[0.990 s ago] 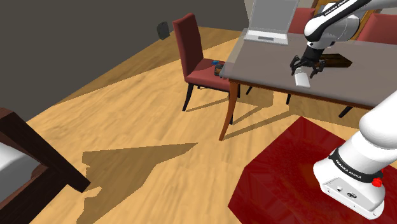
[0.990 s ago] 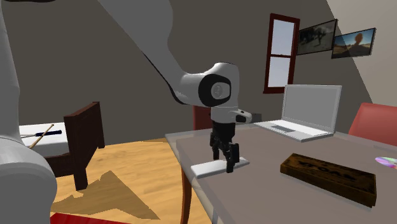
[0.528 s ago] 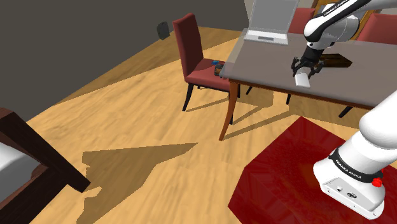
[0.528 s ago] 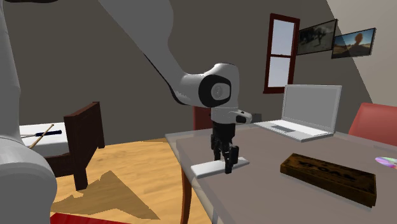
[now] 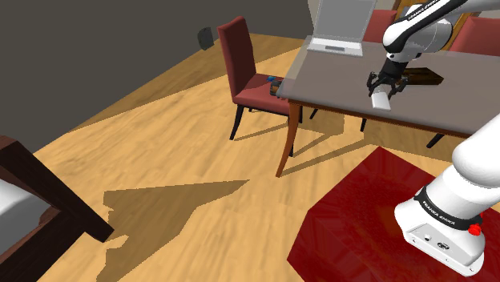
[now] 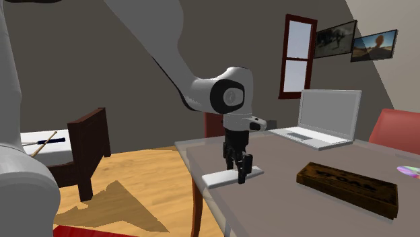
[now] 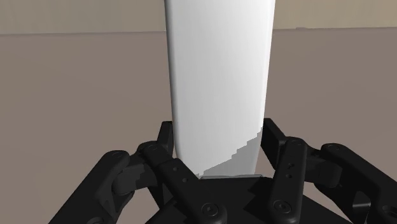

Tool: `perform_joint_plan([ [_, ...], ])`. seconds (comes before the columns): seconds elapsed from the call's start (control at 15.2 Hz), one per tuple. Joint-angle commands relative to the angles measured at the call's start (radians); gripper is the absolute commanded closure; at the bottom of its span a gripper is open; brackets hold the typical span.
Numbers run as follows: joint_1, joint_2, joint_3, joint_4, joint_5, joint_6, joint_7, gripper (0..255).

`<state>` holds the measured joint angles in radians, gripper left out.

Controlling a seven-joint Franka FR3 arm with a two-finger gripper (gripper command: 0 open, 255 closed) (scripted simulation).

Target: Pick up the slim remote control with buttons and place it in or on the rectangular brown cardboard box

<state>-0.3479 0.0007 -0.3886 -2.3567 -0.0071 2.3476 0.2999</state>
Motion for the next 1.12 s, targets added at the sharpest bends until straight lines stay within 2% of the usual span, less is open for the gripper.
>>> perform_joint_plan([
  [0.0,0.0,0.0,0.0,0.0,0.0,0.0,0.0,255],
  [1.06,0.0,-0.13,0.01,0.099,-0.055,-0.221,0.041,255],
])
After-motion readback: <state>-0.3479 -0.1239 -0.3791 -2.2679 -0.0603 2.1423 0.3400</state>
